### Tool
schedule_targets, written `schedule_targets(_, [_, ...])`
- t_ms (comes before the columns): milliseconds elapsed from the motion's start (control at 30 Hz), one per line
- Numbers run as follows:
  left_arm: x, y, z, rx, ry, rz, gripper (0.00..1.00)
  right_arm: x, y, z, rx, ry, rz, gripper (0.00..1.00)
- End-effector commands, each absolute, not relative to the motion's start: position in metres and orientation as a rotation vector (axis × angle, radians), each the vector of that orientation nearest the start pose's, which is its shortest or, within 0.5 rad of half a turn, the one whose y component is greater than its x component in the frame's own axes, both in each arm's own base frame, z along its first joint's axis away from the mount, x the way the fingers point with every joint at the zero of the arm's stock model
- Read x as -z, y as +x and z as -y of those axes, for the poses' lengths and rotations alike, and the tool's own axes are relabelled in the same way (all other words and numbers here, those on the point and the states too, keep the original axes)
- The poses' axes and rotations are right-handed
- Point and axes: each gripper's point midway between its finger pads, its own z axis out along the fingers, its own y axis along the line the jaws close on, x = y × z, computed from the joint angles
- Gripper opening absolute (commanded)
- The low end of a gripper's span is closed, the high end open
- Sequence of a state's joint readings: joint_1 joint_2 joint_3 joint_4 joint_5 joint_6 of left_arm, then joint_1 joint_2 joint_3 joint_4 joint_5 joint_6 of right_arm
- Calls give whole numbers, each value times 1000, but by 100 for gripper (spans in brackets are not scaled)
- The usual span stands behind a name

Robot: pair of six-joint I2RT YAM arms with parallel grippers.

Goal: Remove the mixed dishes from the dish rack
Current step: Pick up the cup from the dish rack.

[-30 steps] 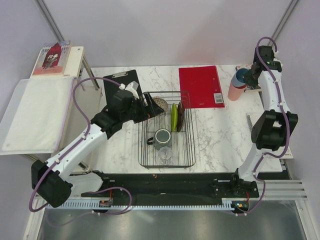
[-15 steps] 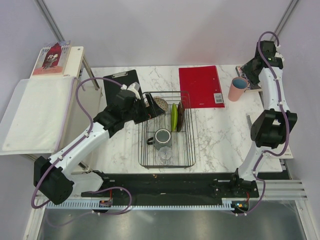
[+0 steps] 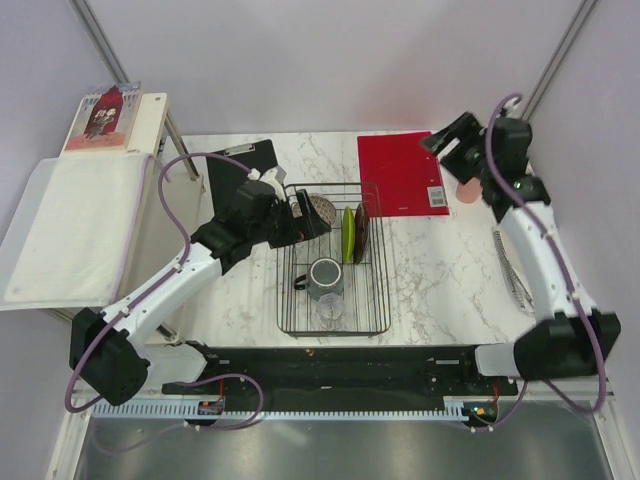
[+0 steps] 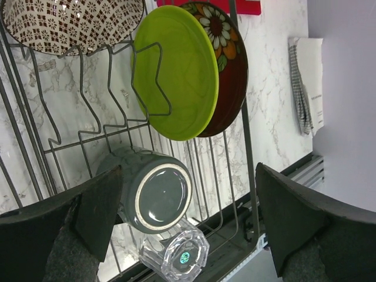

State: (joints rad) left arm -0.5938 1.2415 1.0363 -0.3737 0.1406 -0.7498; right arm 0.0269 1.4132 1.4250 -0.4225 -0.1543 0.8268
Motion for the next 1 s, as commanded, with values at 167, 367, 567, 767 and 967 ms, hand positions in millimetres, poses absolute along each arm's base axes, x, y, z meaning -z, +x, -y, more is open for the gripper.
schedule_targets(167, [-212, 246, 267, 731, 202, -2312, 99, -320, 312, -178, -984, 92, -1753, 84])
schedule_targets(367, [-187, 186, 282, 674, 72, -2383, 90, -293, 263, -175, -992, 56, -1733, 84])
schedule_targets(567, [-146, 159, 283, 582, -79, -2463, 88, -267, 247, -173, -995, 41, -1778, 84])
schedule_targets(767, [-121, 151, 289, 498, -110, -2497, 88, -254, 237, -172, -1001, 21, -1800, 85])
schedule_targets(967, [-109, 155, 303, 437, -48, -2527, 89, -243, 235, -172, -1004, 29, -1820, 85])
